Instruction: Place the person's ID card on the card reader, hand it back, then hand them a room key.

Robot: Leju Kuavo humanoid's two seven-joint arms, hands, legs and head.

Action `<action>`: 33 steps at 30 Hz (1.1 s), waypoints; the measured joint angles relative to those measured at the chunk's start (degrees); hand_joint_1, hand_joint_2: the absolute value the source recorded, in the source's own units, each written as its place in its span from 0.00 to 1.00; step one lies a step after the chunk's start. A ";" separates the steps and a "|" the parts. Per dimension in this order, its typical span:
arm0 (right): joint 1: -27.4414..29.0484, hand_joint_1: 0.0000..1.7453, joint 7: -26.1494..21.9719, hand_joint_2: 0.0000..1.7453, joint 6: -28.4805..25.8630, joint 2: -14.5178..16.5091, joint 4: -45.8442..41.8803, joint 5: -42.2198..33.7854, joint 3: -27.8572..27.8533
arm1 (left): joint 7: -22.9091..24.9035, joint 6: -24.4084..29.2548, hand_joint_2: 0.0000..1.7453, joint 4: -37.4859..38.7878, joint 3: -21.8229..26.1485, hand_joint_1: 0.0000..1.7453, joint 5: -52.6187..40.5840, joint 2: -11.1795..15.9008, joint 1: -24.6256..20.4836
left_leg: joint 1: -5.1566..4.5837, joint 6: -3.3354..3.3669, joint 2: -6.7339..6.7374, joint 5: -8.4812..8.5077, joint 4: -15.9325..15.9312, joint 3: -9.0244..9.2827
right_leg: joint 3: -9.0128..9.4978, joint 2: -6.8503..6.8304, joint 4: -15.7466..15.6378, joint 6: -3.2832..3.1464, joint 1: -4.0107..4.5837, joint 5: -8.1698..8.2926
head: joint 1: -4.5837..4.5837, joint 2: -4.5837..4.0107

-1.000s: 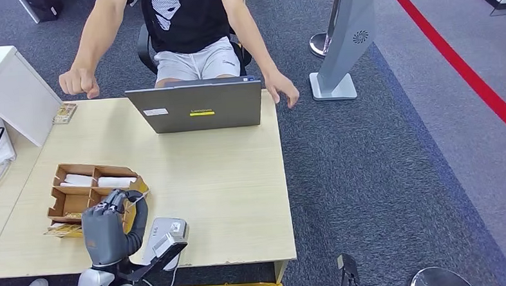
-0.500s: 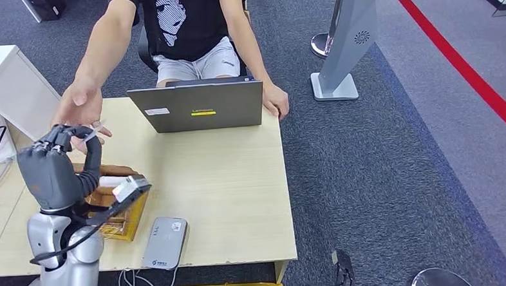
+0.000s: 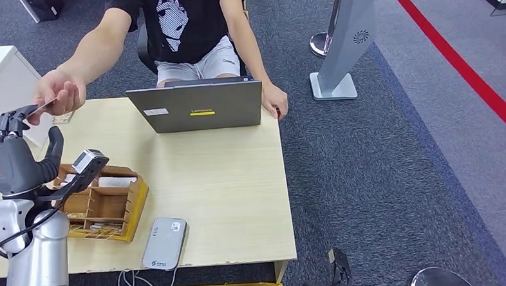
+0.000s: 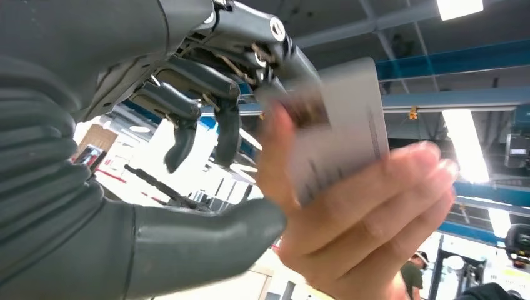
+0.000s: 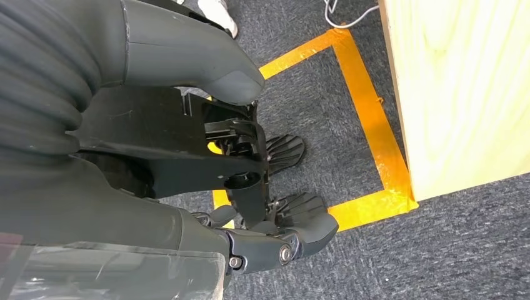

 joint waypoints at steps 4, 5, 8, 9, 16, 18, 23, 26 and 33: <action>0.16 0.00 -0.02 1.00 -0.03 0.00 0.00 -0.05 0.00 | -2.66 0.01 1.00 -0.31 1.69 0.00 0.95 -0.26 1.90 | 0.00 0.00 0.00 -0.01 0.00 -0.01 | -0.01 0.01 0.00 0.01 0.00 -0.02 | -0.01 0.00; 0.22 0.00 -0.02 1.00 -0.03 0.00 0.00 -0.10 0.00 | -3.53 0.01 1.00 -0.77 2.11 0.00 1.42 -0.45 2.65 | 0.00 0.00 0.00 -0.01 0.00 -0.01 | -0.01 0.01 -0.01 0.02 0.00 -0.02 | -0.01 0.00; 0.41 0.00 -0.05 1.00 -0.04 -0.02 0.00 -0.24 0.00 | -6.07 0.02 1.00 -3.22 2.93 0.00 3.85 -1.15 5.40 | 0.00 0.01 0.00 -0.02 0.00 -0.02 | -0.02 0.00 -0.02 0.01 0.00 -0.03 | -0.01 0.00; 0.48 0.00 -0.09 1.00 -0.05 -0.03 0.00 -0.28 -0.01 | -6.67 0.02 1.00 -4.29 3.03 0.00 5.11 -1.36 6.47 | 0.00 0.01 0.00 -0.03 0.00 -0.02 | -0.02 0.00 -0.02 0.01 0.00 -0.04 | -0.01 0.00; 1.51 0.00 -0.46 1.00 0.51 -0.65 -0.02 -0.37 -0.16 | -1.14 -0.45 1.00 -14.33 -3.79 0.00 10.42 2.54 16.89 | 0.00 -0.02 0.08 -0.09 -0.01 -0.03 | -0.09 0.06 -0.03 -0.01 0.00 -0.06 | -0.03 0.00; 1.81 0.00 -0.68 1.00 0.92 -1.01 -0.02 -0.39 -0.33 | 1.93 -0.45 1.00 -17.56 -8.44 0.00 9.03 5.68 20.33 | 0.01 -0.03 0.10 -0.10 -0.02 -0.04 | -0.11 0.08 -0.03 -0.02 0.01 -0.07 | -0.03 0.00; 2.36 0.00 -1.21 1.00 1.28 -1.75 -0.04 -0.45 -0.86 | 7.13 -2.38 1.00 -23.84 -16.75 0.00 4.07 12.86 27.81 | 0.01 -0.06 0.16 -0.14 -0.04 -0.04 | -0.14 0.15 -0.03 0.00 0.00 -0.10 | -0.03 0.00; 2.73 0.00 -1.36 1.00 1.42 -2.15 -0.04 -0.48 -1.41 | 9.42 -4.69 1.00 -25.90 -19.00 0.00 1.88 16.77 31.35 | 0.01 -0.06 0.16 -0.15 -0.04 -0.04 | -0.15 0.16 -0.03 0.01 0.01 -0.12 | -0.04 0.00; 3.00 0.00 -1.37 1.00 1.84 -2.68 -0.04 -0.30 -1.92 | 13.14 -8.97 1.00 -26.89 -20.16 0.00 0.23 22.53 34.73 | 0.02 -0.06 0.15 -0.14 -0.04 -0.03 | -0.14 0.14 -0.03 0.01 0.01 -0.12 | -0.04 0.00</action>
